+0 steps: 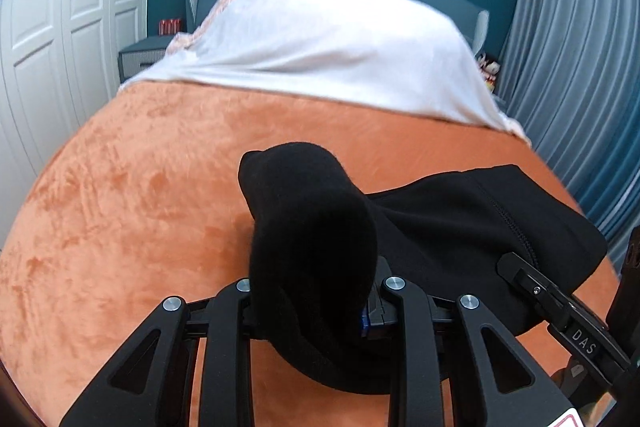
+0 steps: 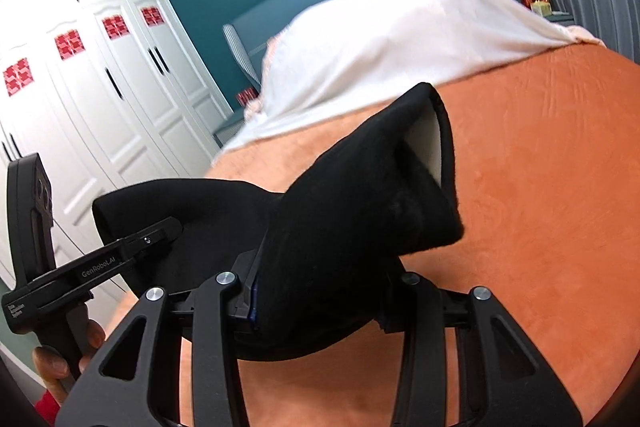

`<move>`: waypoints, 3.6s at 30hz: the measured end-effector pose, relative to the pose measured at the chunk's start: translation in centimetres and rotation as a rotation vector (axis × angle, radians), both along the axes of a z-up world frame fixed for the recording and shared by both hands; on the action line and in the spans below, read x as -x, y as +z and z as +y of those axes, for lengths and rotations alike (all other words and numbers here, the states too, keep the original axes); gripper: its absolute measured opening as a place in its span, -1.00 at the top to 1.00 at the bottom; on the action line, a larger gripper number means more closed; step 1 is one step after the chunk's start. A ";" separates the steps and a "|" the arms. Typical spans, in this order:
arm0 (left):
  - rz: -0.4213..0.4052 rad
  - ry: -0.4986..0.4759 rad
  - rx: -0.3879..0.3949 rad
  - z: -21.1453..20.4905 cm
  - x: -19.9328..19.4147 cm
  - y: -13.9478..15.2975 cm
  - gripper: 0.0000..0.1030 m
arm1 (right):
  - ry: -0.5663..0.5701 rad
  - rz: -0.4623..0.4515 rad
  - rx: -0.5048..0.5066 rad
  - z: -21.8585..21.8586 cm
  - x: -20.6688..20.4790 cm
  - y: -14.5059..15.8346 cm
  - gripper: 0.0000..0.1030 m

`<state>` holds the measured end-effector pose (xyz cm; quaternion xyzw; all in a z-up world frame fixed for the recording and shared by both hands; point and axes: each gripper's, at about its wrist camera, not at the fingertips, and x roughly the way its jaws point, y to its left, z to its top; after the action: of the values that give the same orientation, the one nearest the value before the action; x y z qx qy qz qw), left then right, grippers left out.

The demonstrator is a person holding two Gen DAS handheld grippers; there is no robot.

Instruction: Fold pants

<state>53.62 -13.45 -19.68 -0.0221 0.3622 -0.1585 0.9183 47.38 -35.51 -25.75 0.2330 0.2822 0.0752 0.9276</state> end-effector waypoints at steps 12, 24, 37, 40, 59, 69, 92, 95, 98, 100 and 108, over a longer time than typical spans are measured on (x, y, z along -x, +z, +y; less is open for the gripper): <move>0.107 0.019 -0.174 0.0 0.1 -12.3 -0.31 | 0.001 0.285 -0.023 -1.6 -1.8 -13.9 -0.59; 0.023 0.153 -0.143 5.9 3.1 -4.3 -0.61 | -0.135 0.108 0.238 -2.7 7.0 -2.3 -0.01; 0.288 0.161 -0.244 0.0 -7.6 -14.8 -0.90 | 0.007 0.298 0.438 2.1 -5.4 -11.1 0.24; 0.292 0.168 -0.209 0.6 -6.5 -13.3 -0.68 | -0.020 0.322 0.474 3.1 -5.3 -10.0 0.22; 0.026 0.088 -0.258 4.1 26.8 3.2 -0.83 | -0.211 0.149 0.409 11.3 26.2 6.3 -0.77; 0.031 0.095 -0.265 4.7 33.4 3.4 -0.84 | -0.263 0.156 0.318 12.1 32.5 6.9 -0.77; 0.071 0.122 -0.295 5.3 34.7 2.4 -0.84 | -0.246 0.148 0.329 12.5 33.7 7.6 -0.77; 0.074 0.136 -0.307 5.5 34.4 2.1 -0.84 | -0.249 0.148 0.332 12.7 33.7 7.6 -0.77; 0.084 0.137 -0.302 5.7 34.2 1.9 -0.84 | -0.247 0.147 0.339 12.7 33.7 7.6 -0.77; 0.084 0.140 -0.299 5.8 34.2 1.8 -0.84 | -0.243 0.148 0.345 12.7 33.7 7.6 -0.77; 0.074 0.142 -0.308 6.1 34.0 1.8 -0.84 | -0.232 0.154 0.350 12.5 33.3 7.5 -0.77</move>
<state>19.57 -7.38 -17.90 0.0877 0.4131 -0.0347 0.9058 14.06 -23.01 -18.29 0.1046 0.3321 -0.1002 0.9320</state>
